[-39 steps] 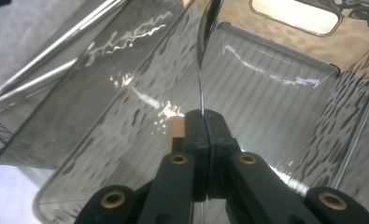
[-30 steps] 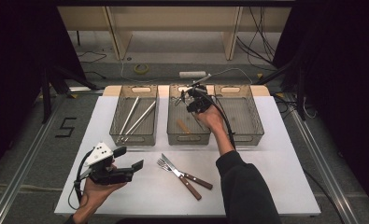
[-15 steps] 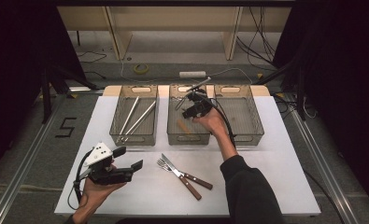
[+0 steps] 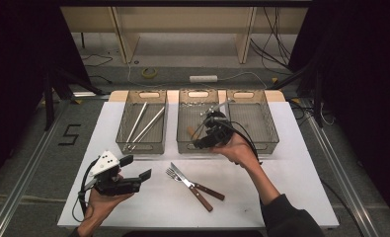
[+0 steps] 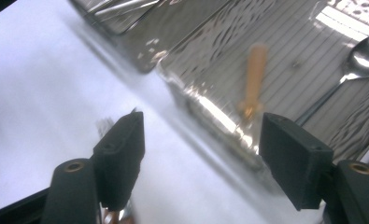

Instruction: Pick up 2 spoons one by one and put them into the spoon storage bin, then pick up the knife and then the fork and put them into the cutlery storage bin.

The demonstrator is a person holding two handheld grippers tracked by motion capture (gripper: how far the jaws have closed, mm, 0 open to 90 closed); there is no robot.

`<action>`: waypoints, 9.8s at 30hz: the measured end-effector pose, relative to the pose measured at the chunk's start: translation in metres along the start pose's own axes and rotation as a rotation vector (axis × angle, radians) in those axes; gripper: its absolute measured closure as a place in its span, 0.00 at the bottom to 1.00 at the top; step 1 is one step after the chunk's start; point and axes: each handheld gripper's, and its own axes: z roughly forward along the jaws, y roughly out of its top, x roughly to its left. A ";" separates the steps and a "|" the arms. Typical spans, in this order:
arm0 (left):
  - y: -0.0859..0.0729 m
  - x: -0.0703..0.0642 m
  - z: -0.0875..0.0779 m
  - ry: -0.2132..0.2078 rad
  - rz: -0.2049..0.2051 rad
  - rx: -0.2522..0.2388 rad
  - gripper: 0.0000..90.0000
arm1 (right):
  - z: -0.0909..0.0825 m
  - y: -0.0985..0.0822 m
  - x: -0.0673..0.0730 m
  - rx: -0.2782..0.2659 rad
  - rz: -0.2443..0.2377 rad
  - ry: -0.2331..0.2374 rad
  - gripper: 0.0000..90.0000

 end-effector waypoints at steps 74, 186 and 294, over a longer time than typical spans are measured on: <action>0.001 0.000 0.000 0.000 0.000 0.004 0.18 | 0.039 -0.122 0.087 0.188 -0.220 0.262 1.00; -0.001 0.000 -0.002 0.009 0.011 0.007 0.18 | 0.056 -0.083 0.049 0.364 -0.331 0.035 0.85; -0.002 0.003 -0.006 0.010 -0.011 -0.017 0.18 | -0.032 -0.028 -0.155 0.055 0.333 -0.217 0.86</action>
